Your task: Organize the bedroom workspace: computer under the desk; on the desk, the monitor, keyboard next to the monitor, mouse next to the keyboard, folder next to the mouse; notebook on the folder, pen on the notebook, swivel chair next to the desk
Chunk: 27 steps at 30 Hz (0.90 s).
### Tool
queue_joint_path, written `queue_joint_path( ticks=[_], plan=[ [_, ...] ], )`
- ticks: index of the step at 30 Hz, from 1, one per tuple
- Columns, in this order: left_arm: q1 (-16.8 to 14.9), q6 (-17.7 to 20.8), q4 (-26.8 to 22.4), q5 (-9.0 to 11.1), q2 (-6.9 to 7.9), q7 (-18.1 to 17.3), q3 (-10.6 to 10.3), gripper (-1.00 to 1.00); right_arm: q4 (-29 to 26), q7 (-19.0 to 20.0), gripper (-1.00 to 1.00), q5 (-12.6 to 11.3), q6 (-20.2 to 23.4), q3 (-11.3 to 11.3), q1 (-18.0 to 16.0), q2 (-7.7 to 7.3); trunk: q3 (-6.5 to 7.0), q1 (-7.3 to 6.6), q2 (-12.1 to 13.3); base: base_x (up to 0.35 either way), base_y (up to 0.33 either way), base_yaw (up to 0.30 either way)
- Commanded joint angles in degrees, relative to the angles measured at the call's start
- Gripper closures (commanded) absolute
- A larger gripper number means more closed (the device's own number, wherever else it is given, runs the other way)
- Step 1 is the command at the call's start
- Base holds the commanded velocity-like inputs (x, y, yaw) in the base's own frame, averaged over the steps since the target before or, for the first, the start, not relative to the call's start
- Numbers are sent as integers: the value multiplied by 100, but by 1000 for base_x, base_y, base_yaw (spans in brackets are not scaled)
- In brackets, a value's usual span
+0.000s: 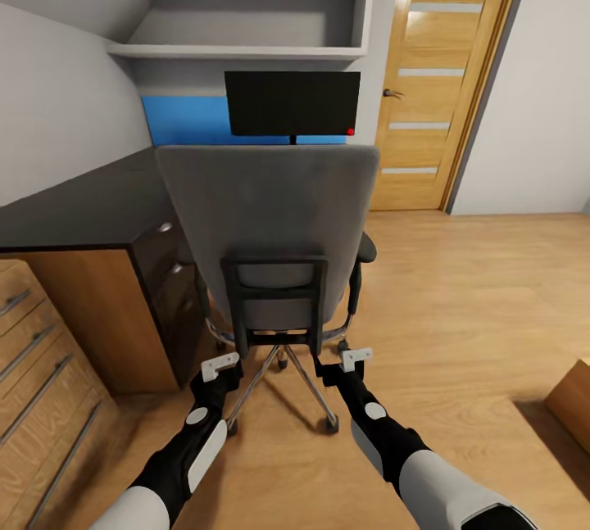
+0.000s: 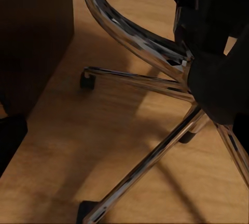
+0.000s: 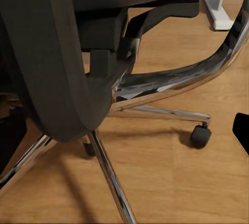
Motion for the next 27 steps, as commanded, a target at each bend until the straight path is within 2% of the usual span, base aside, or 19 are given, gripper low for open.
queue_joint_path(
  ticks=[1,27],
  plan=[
    [-5,-32,0,71,7,20,-43,-100,5,-7,-100,-70,-25,26,-6,-4,-4,2,-1,273,-82,0],
    [-5,-32,4,71,3,22,-43,-100,18,-6,-100,-70,-31,24,-6,-10,-33,2,-1,266,-82,25]
  ],
)
